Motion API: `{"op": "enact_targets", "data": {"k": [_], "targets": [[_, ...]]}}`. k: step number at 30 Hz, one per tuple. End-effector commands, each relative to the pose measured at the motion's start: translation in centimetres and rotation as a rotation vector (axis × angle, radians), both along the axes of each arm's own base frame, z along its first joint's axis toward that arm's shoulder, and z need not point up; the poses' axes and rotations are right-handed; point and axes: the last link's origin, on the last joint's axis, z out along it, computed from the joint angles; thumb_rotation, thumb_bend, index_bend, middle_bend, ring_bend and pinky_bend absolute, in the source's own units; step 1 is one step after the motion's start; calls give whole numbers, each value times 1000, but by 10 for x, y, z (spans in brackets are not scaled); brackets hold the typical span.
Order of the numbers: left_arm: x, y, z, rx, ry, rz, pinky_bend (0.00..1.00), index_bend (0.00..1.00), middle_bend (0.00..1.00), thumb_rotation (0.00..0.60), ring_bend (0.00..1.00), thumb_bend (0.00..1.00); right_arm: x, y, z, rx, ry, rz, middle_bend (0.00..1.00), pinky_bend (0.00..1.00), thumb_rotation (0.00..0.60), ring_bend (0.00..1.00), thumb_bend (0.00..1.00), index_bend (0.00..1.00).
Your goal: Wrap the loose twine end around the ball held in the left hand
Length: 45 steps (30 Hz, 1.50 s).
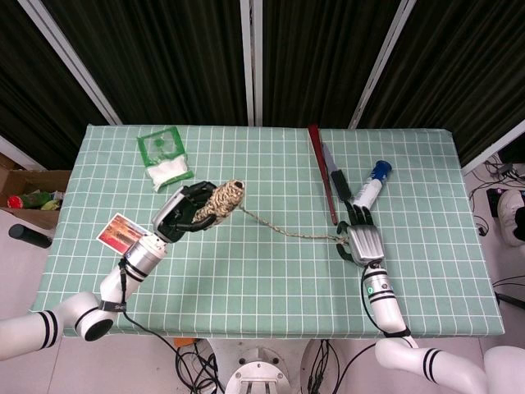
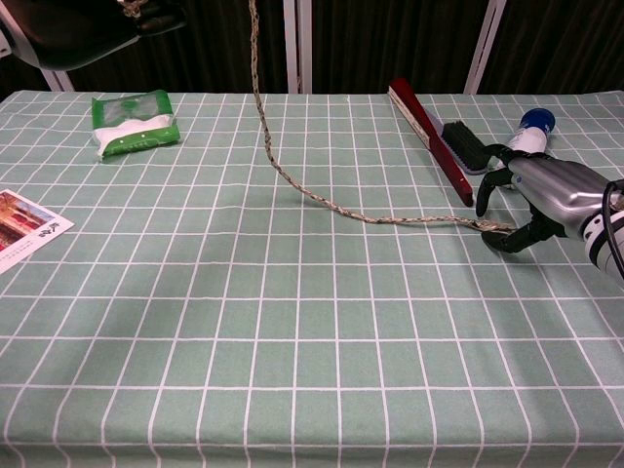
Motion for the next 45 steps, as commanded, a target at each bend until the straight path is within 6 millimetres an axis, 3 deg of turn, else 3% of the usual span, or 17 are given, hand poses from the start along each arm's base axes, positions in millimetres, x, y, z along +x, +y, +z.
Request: {"op": "enact_targets", "data": {"k": [1, 23, 33, 38, 45], "targets": [[0, 0, -1, -2, 1, 1, 796, 792, 796, 600, 680, 435, 0, 0, -1, -1, 5, 2, 0, 0, 600, 0, 320, 497], [-4, 0, -2, -8, -2, 4, 796, 792, 796, 600, 680, 435, -3, 1, -5, -20, 12, 12, 0, 0, 600, 0, 369, 591], [-3, -1, -2, -7, -5, 2, 797, 792, 797, 600, 680, 435, -5, 2, -2, -38, 5, 19, 0, 0, 600, 0, 475, 669], [-4, 0, 1, -2, -8, 6, 796, 792, 797, 600, 680, 435, -4, 5, 11, -87, -28, 48, 0, 0, 600, 0, 485, 745], [-8, 5, 0, 7, -3, 49, 797, 792, 798, 600, 680, 435, 9, 29, 56, -177, -151, 175, 15, 0, 600, 0, 495, 848]]}}
